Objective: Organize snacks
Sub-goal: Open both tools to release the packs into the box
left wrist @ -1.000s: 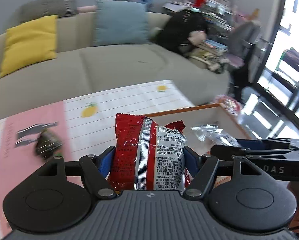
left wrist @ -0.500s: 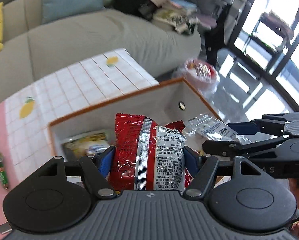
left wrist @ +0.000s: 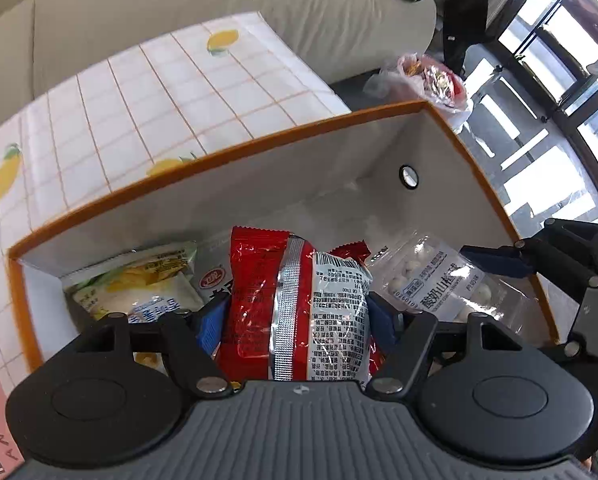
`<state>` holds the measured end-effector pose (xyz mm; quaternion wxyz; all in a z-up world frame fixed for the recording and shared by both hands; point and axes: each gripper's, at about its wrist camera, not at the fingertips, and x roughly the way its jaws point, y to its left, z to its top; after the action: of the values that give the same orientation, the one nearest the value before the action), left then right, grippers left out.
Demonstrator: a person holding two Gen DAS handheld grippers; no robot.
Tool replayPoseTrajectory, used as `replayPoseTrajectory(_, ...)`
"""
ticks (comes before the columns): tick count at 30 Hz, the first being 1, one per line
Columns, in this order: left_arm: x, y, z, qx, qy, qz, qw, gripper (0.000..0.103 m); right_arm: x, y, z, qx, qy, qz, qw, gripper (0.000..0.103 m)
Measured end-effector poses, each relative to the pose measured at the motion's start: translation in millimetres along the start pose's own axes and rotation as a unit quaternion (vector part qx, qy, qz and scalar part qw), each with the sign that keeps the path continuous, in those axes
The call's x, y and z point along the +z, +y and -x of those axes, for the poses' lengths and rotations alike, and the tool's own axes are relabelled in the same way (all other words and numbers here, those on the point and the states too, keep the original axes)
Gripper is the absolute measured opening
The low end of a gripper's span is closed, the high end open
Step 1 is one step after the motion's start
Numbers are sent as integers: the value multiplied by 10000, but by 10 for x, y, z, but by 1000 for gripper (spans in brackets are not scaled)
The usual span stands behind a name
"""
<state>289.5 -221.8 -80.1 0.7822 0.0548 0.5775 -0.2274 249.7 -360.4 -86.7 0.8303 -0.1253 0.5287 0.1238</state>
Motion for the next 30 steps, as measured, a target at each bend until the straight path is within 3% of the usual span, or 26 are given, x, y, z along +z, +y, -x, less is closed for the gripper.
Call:
replayPoseTrajectory(8,-1,56,-198,177,219,-110,9995,82,41,-19,-170,-97,178,136,9997,58)
replayPoseTrajectory(20,-24,107,-185,66,304,-191,9993,89,110,74,-249,-368,258,378,9983,63)
replayPoseTrajectory(30,-27,89,45,-74,-68,-299,9995,96,128,113,-142,-391,238,279,9986,73)
